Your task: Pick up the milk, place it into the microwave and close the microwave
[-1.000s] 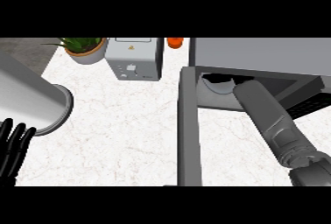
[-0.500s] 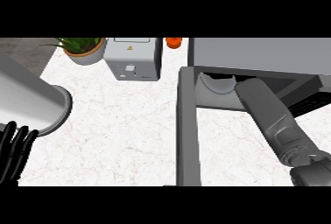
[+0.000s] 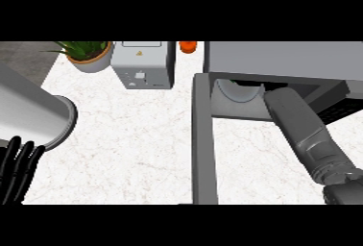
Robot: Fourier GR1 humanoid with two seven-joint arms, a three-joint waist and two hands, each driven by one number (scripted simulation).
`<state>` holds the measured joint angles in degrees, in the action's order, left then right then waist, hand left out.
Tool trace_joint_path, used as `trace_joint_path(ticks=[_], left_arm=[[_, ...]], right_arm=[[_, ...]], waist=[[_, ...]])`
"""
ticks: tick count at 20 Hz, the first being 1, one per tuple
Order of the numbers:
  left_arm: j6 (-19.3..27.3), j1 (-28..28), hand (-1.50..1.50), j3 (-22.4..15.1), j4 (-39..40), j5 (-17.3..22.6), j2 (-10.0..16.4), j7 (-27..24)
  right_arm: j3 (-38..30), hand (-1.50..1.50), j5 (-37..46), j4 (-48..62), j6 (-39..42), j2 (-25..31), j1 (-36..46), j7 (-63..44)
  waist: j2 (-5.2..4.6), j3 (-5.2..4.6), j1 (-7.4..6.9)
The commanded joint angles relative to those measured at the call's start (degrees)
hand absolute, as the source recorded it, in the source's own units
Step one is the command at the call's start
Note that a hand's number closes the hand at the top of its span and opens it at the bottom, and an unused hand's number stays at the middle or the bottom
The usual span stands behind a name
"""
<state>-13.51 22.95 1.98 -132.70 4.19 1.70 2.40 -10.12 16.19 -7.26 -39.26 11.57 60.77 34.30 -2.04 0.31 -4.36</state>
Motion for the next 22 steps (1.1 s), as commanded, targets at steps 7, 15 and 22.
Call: trace_joint_path(ticks=[7, 15, 22], left_arm=[[0.79, 3.48, -1.50, -2.38, -2.30, -3.04, -1.65, -0.64], [1.25, 4.72, -1.50, -3.37, -4.02, -3.43, -1.68, 0.06], [0.57, 5.76, -1.50, -3.15, -0.98, -1.86, -1.69, -3.71]], right_arm=[[-3.33, -1.50, -3.02, -1.35, 10.32, 5.62, -0.60, 3.42], [-6.13, -1.50, -6.24, -2.99, 16.93, 3.70, -4.93, 8.09], [-7.18, -1.50, -8.68, -4.89, 25.75, 2.48, -9.61, 8.90]], waist=[[0.87, -0.15, 1.04], [1.37, -0.21, 2.24], [1.85, -0.29, 3.30]])
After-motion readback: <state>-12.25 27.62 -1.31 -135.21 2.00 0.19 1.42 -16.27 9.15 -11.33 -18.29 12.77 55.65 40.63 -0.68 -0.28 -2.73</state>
